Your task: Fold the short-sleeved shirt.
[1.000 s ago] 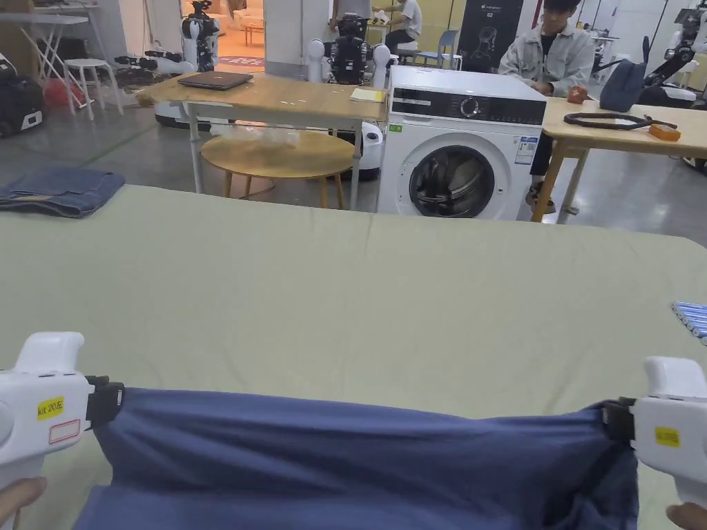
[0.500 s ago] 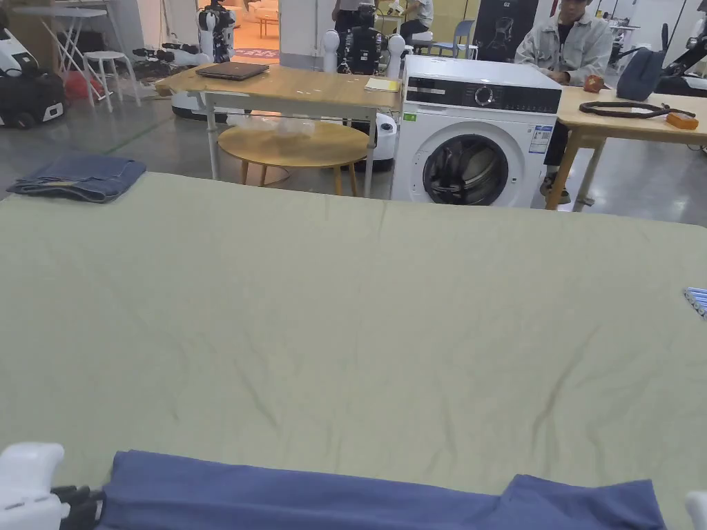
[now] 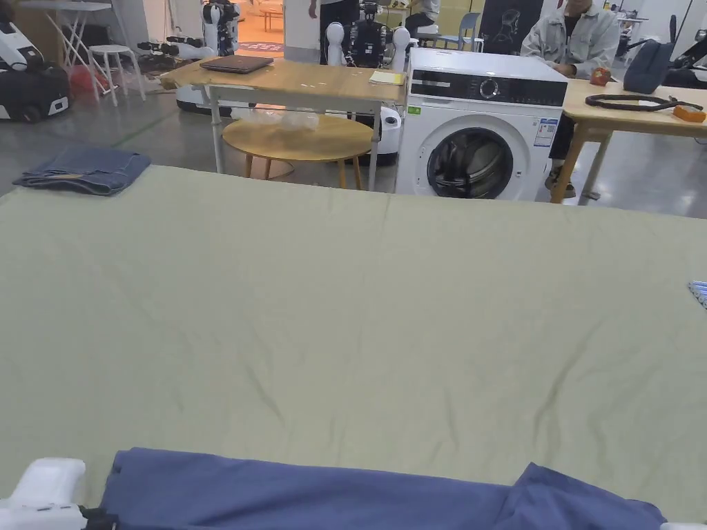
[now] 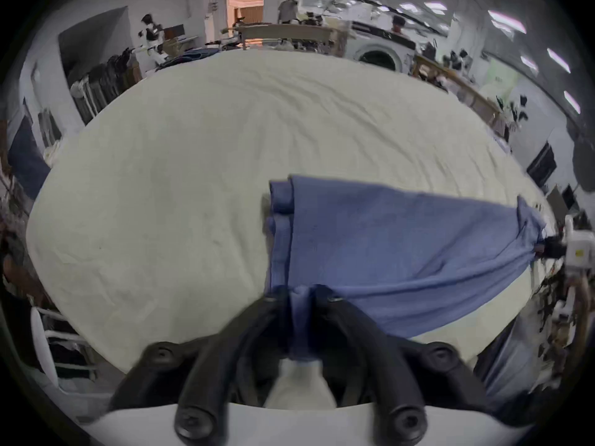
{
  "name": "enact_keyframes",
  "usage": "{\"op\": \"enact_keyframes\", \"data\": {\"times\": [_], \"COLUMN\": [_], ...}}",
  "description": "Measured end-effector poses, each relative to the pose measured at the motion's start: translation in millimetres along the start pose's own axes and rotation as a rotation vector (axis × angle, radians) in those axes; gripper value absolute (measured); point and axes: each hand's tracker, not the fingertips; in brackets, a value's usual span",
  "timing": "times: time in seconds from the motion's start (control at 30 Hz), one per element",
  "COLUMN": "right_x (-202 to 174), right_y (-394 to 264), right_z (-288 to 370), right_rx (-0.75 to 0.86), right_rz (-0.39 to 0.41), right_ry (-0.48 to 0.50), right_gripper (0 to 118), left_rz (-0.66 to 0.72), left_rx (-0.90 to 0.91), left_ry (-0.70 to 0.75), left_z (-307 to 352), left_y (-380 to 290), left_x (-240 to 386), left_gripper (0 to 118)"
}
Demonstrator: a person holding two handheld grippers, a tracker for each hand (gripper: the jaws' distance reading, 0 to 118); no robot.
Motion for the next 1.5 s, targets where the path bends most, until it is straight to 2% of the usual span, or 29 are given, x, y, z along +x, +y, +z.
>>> {"op": "enact_keyframes", "data": {"times": [0.03,0.1,0.17,0.4,0.47,0.57,0.63,0.7,0.73,0.77,0.83,0.87,1.07,1.2,1.33,1.37,1.43,1.5], "right_x": [2,5,5,-36,-52,-79,-98,-112,-119,-124,-131,-135,-143,-145,-149,-151,-153,-156], "right_y": [3,7,18,49,57,67,73,78,81,84,88,90,94,97,99,99,98,97], "right_z": [6,22,37,67,70,77,84,89,92,93,95,96,99,98,92,90,86,81], "right_rx": [0.021,0.081,0.131,0.398,0.519,0.678,0.769,0.826,0.854,0.855,0.863,0.868,0.888,0.879,0.858,0.851,0.834,0.816], "right_rz": [-0.016,-0.052,-0.08,-0.121,-0.149,-0.157,-0.148,-0.145,-0.143,-0.15,-0.157,-0.165,-0.172,-0.162,-0.124,-0.113,-0.1,-0.088], "right_ry": [-0.015,-0.002,0.015,-0.017,0.044,0.062,0.048,0.053,0.062,0.075,0.078,0.08,0.083,0.092,0.104,0.103,0.109,0.117], "right_gripper": [79,80,80,80,80,79,70,44,26,8,0,0,0,0,0,0,0,0], "left_rz": [0.025,0.045,0.053,-0.018,-0.044,-0.089,-0.11,-0.14,-0.148,-0.159,-0.169,-0.163,-0.138,-0.073,0.026,0.056,0.113,0.162], "left_rx": [0.025,0.09,0.152,0.41,0.519,0.668,0.732,0.785,0.807,0.826,0.854,0.853,0.844,0.705,0.426,0.365,0.237,0.143], "left_ry": [0.003,0.002,0.001,0.006,0.013,0.051,0.077,0.087,0.101,0.109,0.149,0.137,0.126,0.087,-0.018,-0.057,-0.121,-0.159], "left_z": [-2,9,27,36,50,60,64,63,65,67,67,68,81,85,66,61,48,27], "left_y": [3,11,23,51,57,59,61,63,63,63,66,66,71,70,71,70,65,59], "left_x": [-11,-10,2,37,63,93,109,115,121,126,128,128,121,89,20,7,-23,-54], "left_gripper": [34,42,44,45,45,44,44,38,29,15,3,0,0,0,0,4,22,61]}}
